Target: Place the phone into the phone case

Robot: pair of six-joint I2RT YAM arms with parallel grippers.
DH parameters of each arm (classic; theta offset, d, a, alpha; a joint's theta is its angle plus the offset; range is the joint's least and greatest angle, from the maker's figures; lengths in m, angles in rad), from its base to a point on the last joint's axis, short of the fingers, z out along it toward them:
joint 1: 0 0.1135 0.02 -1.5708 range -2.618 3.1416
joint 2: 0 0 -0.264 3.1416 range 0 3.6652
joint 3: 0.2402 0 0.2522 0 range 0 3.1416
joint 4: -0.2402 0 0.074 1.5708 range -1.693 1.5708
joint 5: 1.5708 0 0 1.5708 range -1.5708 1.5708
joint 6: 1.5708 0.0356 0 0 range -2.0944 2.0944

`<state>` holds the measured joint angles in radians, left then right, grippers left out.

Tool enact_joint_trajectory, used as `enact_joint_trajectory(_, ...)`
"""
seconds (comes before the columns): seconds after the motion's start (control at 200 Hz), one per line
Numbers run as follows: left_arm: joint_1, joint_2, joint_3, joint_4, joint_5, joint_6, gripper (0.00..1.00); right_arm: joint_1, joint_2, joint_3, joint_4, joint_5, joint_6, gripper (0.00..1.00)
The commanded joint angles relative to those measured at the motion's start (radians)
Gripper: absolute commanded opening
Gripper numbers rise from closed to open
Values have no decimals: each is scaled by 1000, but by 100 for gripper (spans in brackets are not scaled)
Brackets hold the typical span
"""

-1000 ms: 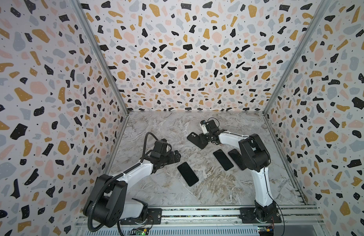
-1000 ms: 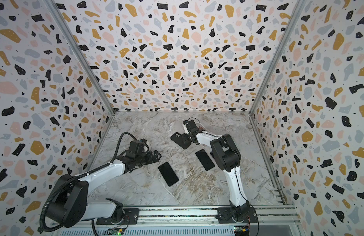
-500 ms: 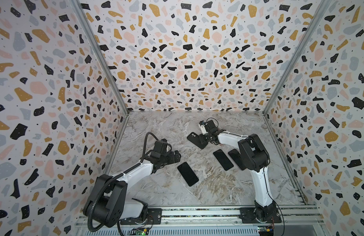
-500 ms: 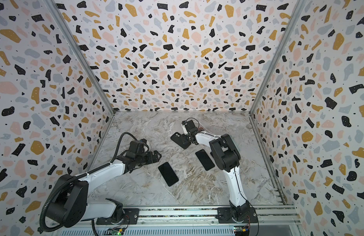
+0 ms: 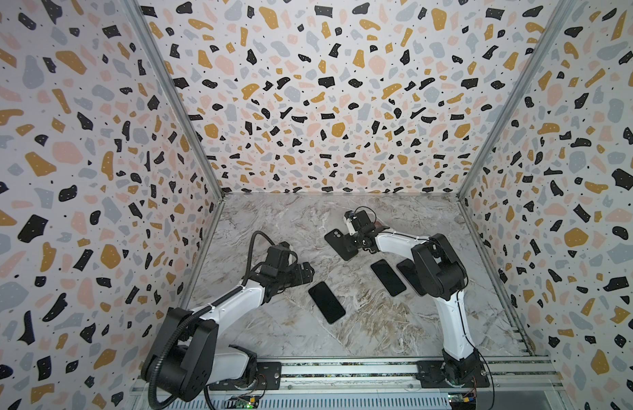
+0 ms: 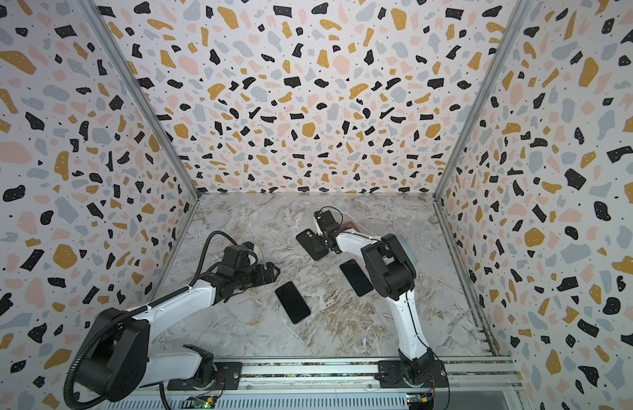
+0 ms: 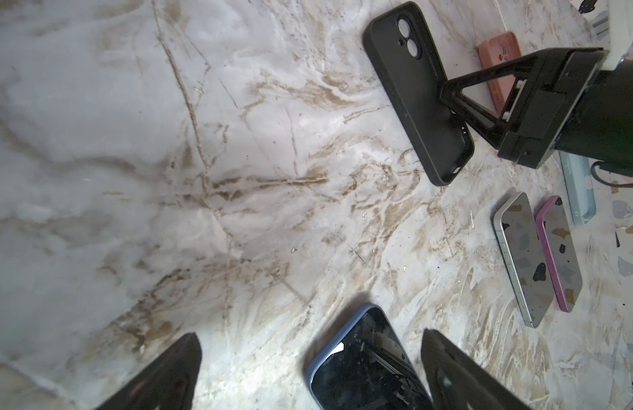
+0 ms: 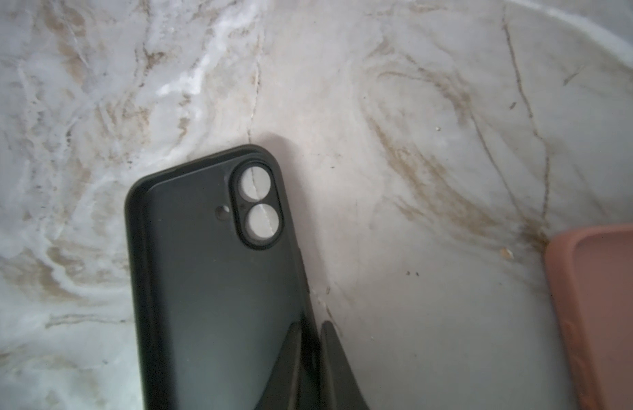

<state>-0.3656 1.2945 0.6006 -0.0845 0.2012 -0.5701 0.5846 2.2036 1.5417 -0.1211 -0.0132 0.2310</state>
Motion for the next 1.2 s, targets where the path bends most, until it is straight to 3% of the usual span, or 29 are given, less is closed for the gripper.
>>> enact_joint_trajectory(0.0, -3, -30, -22, 17, 0, -11, 97, 18, -48, -7, -68, 19, 58, 12)
enact_joint_trajectory(0.37, -3, -79, -53, 13, -8, -24, 97, 66, -120, -69, -79, 87, 201, 4)
enact_joint_trajectory(0.736, -4, -161, -108, 1, -12, -37, 97, 118, -212, -170, -42, 122, 258, 4)
enact_joint_trajectory(1.191, -3, -267, -136, -63, -36, -61, 97, 213, -145, -37, -50, 109, 309, 4)
